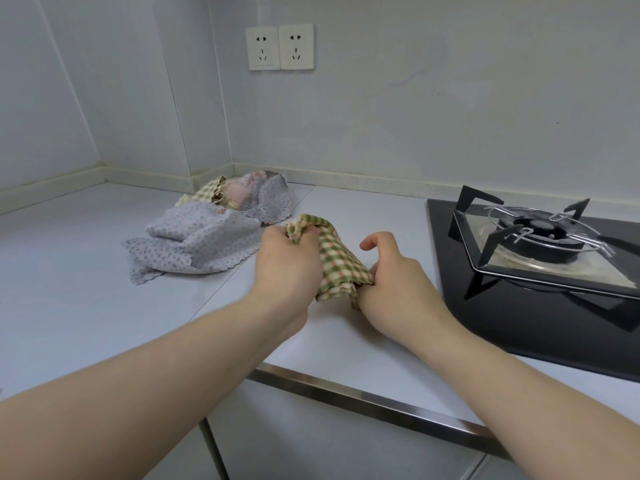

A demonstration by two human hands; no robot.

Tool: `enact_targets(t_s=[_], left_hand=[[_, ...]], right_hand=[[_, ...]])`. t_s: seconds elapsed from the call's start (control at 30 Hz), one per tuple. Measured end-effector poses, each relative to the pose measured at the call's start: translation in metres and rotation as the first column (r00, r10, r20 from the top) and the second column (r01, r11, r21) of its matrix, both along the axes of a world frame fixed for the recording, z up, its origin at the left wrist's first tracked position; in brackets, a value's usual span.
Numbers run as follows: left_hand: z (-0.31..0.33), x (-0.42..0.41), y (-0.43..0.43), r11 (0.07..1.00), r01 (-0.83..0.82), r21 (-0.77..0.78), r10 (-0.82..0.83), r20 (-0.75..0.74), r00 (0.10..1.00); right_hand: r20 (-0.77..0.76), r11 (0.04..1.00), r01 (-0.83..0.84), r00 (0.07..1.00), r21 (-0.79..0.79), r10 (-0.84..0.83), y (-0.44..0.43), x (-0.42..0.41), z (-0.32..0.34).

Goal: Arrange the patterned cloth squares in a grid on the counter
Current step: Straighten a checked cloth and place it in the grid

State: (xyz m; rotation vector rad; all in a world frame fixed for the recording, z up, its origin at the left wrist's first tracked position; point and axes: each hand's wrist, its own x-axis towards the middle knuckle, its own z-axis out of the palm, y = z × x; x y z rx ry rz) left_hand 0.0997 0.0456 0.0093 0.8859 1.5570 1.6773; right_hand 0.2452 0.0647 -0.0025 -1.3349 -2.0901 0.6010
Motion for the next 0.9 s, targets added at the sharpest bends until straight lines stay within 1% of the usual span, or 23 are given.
enact_targets(t_s=[0.1, 0.17, 0.33, 0.4, 0.47, 0.53, 0.6, 0.63, 0.73, 0.8, 0.83, 0.9], left_hand=[[0.001, -0.005, 0.002, 1.0, -0.028, 0.003, 0.028, -0.041, 0.999], [0.001, -0.011, 0.005, 0.999, -0.048, 0.007, 0.049, -0.061, 0.997], [-0.002, -0.016, 0.009, 0.997, -0.069, -0.025, 0.065, -0.114, 0.991], [-0.007, -0.013, 0.01, 0.997, -0.072, -0.036, 0.066, -0.138, 0.988], [-0.017, -0.007, 0.01, 0.995, -0.081, -0.055, 0.068, -0.209, 0.976], [-0.025, 0.0, 0.009, 0.993, -0.097, -0.064, 0.078, -0.251, 0.965], [-0.029, 0.004, 0.006, 0.993, -0.101, -0.065, 0.082, -0.244, 0.966], [-0.029, 0.004, 0.006, 0.993, -0.103, -0.062, 0.085, -0.239, 0.967], [-0.021, 0.003, 0.004, 0.991, -0.134, -0.025, 0.122, -0.268, 0.956], [-0.013, 0.001, 0.004, 0.988, -0.148, 0.04, 0.154, -0.225, 0.962], [-0.01, 0.0, 0.005, 0.987, -0.148, 0.069, 0.158, -0.178, 0.971], [-0.006, -0.002, 0.005, 0.984, -0.153, 0.087, 0.163, -0.121, 0.979]], right_hand=[[0.019, 0.999, 0.042, 0.999, 0.013, -0.043, 0.004, 0.004, -0.001], [-0.008, 0.998, 0.056, 0.998, 0.001, -0.056, 0.006, 0.005, -0.001], [-0.211, 0.972, 0.115, 0.965, -0.205, -0.158, 0.013, 0.002, 0.005], [-0.272, 0.961, 0.085, 0.949, -0.263, -0.159, 0.013, 0.002, 0.01], [-0.348, 0.958, 0.027, 0.928, -0.287, -0.13, 0.009, 0.002, 0.013], [-0.464, 0.95, -0.042, 0.879, -0.311, -0.113, 0.007, 0.0, 0.013], [-0.537, 0.945, -0.091, 0.838, -0.313, -0.097, 0.006, -0.001, 0.012], [-0.531, 0.954, -0.08, 0.842, -0.288, -0.09, 0.007, -0.001, 0.012], [-0.427, 0.976, 0.013, 0.898, -0.218, -0.108, 0.01, 0.002, 0.009], [-0.37, 0.969, 0.029, 0.921, -0.245, -0.121, 0.012, 0.002, 0.007], [-0.373, 0.962, 0.017, 0.92, -0.274, -0.123, 0.013, 0.002, 0.007], [-0.449, 0.948, -0.032, 0.885, -0.318, -0.121, 0.012, 0.001, 0.008]])
